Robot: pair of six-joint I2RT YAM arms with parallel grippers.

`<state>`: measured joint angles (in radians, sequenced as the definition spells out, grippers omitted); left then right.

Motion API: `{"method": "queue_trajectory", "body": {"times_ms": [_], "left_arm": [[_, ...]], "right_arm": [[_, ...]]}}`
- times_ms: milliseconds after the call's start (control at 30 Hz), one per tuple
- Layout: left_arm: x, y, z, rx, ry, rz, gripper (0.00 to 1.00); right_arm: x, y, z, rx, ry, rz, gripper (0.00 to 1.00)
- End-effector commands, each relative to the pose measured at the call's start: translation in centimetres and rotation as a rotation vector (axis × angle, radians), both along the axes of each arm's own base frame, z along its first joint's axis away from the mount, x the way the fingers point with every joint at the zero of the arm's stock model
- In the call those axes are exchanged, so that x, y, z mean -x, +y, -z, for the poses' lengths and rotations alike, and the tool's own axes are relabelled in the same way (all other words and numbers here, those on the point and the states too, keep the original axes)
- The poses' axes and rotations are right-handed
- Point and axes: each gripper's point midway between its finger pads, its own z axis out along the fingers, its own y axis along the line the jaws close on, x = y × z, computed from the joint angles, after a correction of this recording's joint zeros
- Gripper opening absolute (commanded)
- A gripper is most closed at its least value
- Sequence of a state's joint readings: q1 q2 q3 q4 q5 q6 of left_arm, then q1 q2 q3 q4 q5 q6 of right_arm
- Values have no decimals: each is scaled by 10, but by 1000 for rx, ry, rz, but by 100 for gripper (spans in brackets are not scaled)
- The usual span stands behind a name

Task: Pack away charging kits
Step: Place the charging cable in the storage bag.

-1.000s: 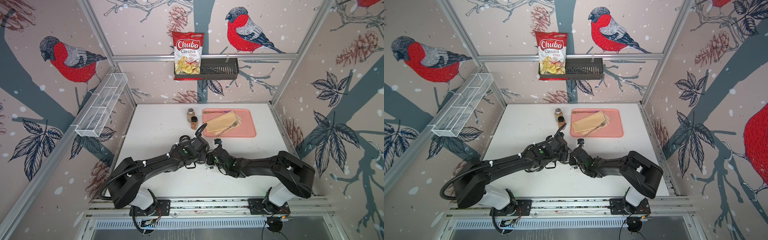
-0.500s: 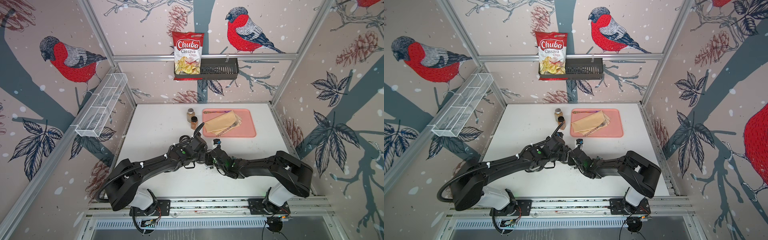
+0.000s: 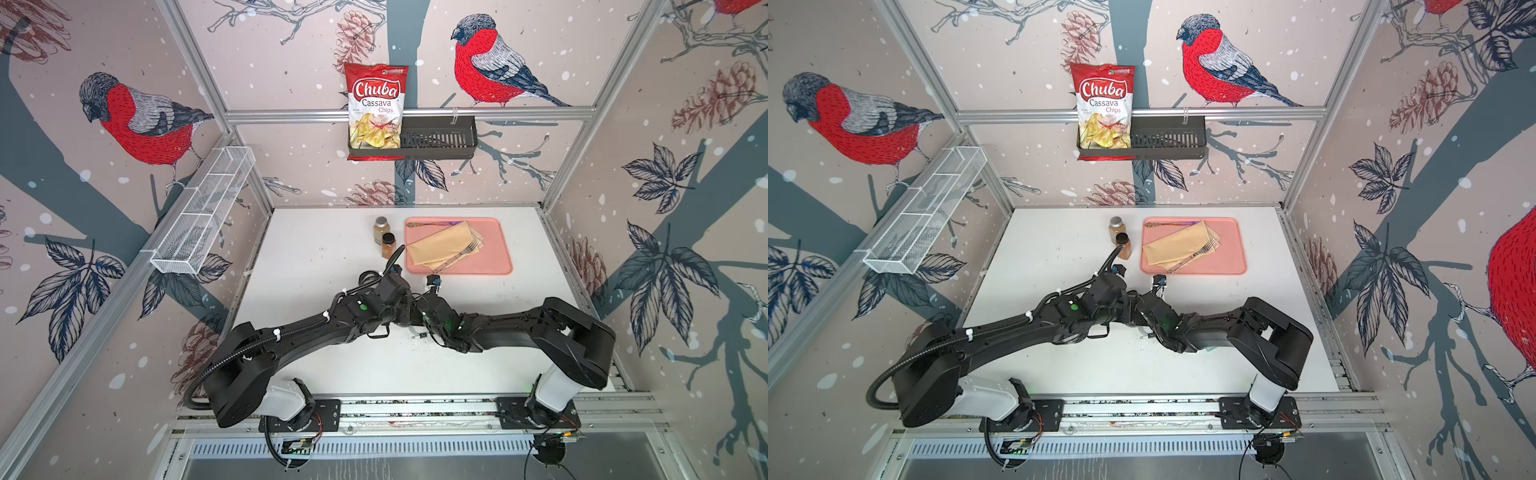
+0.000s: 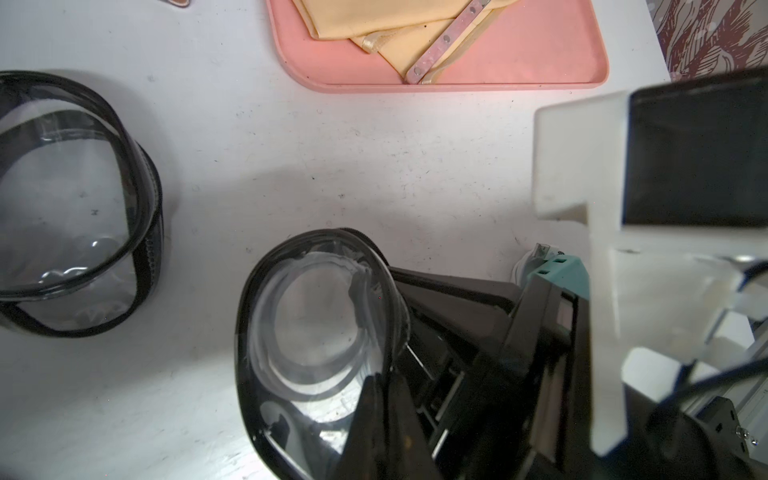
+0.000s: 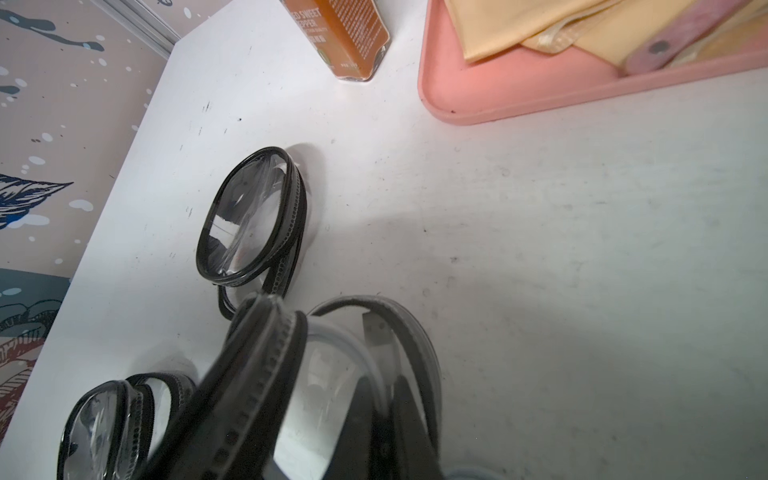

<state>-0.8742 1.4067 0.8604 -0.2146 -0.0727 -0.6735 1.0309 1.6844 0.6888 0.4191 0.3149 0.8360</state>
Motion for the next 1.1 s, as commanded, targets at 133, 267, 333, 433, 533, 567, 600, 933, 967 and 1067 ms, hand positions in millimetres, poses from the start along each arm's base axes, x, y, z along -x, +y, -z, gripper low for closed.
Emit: {"method": "queue_trajectory", "body": {"times_ms": [133,267,333,433,533,567,600,933,967,1067], "left_arm": [[-11,12,-4,-53,-35,-76,0],[-13,18,1,-85,-32,-101,0],[-14,20,4,-105,-25,-116,0],[-15,20,7,-114,-19,-118,0],[-15,20,6,-111,-21,-120,0],[-15,20,5,-108,-23,-120,0],[-15,20,4,-105,-24,-120,0],[-14,17,-3,-77,-36,-111,0],[-15,17,-4,-72,-40,-112,0],[-14,19,-7,-63,-48,-116,0]], "right_arm": [[0,-3,-10,31,-37,36,23],[3,-5,-16,18,-42,33,24],[4,-7,-18,13,-44,37,25],[5,-10,-21,4,-45,41,25],[6,-15,-23,7,-48,55,27],[6,-17,-22,13,-47,63,30],[5,-19,-22,18,-47,69,33],[2,-5,-7,60,-17,43,40],[1,-2,-4,63,-12,37,40],[0,2,1,73,-2,30,36]]}}
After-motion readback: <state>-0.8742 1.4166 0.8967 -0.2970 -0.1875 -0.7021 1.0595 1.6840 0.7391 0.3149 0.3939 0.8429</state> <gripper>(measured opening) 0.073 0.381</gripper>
